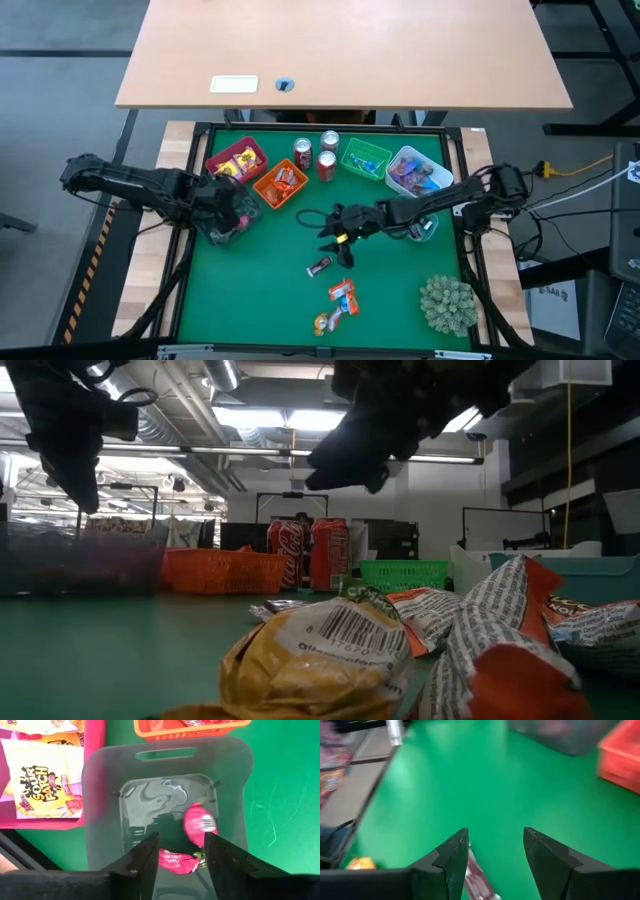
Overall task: Sort candy
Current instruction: Put the brown chocolate into the blue bin
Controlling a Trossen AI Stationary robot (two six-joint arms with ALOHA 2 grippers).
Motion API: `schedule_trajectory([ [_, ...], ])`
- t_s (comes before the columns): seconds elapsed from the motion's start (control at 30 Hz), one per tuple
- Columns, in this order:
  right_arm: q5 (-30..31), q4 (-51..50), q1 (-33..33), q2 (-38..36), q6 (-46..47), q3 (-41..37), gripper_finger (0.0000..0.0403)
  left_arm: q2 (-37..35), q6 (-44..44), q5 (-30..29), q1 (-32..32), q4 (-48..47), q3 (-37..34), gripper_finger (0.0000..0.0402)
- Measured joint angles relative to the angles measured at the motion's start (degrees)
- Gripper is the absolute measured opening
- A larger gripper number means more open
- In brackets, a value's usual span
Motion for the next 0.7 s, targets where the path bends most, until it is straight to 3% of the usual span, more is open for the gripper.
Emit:
schedule_trajectory([
  [0.17, -6.08, 7.13, 0.75, 4.78, -6.04, 0.02, 0.0189, 1.06, 0.0, 0.0, 0.02, 2.48, 0.0, 0.0148],
  [0.37, -6.2, 8.04, 2.87, 9.18, -13.4, 0.02, 0.0189, 1.54, 0.02, 0.0, 0.02, 4.76, 0.0, 0.0148],
  [0.7, -2.08, 7.14, 3.67, 14.14, -13.93, 0.02, 0.0189, 2.0, 0.04, -0.03, 0.02, 5.65, 0.0, 0.0148],
])
